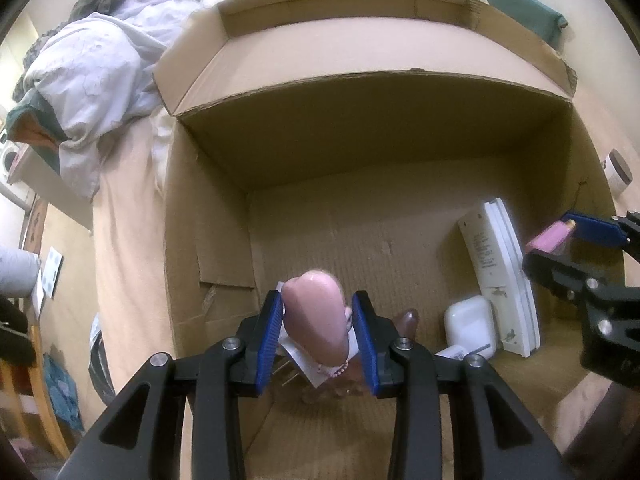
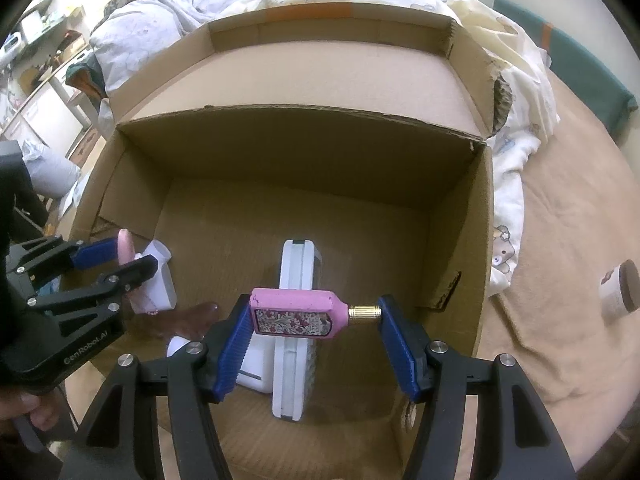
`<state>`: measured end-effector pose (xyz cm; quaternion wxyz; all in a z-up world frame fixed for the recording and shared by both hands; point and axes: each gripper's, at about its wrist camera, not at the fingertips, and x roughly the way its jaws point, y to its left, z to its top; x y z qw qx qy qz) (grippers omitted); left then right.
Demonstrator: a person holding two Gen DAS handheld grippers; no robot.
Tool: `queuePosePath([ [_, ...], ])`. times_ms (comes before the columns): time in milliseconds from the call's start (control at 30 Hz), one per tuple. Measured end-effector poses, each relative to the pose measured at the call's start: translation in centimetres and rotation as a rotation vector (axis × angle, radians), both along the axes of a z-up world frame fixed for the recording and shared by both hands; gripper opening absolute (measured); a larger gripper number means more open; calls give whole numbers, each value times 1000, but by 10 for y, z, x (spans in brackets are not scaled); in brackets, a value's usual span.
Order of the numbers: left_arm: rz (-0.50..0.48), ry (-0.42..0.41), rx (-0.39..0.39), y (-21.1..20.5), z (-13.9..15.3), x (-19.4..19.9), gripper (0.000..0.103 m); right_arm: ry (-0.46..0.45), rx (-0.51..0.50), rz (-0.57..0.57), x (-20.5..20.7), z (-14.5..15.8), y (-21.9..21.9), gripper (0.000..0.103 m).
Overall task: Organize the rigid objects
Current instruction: 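Lower the keychain and perfume bottle into the box and open both grippers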
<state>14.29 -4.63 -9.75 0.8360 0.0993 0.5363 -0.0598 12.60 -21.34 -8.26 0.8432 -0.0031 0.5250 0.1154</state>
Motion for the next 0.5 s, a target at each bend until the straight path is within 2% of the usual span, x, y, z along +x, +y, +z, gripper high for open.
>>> queuePosePath([
  [133,1,13,-15,0,0,0,37,-7,43,-12,1,3,-4,79],
  [167,3,14,-20,1,1,0,43,-9,56,-15,1,5,-5,87],
  [200,9,10,-22,1,2,0,54,-14,78,-19,2,6,-6,99],
  [233,16,-1,-28,1,5,0,59,-20,95,-22,2,8,-8,103],
  [267,22,-15,-37,2,9,-1,68,-32,112,-26,1,10,-9,103],
  [300,25,-23,-44,2,11,-2,70,-48,124,-28,0,13,-9,103],
  [500,32,-38,-49,2,20,-5,71,-109,128,-34,-3,23,-12,103],
])
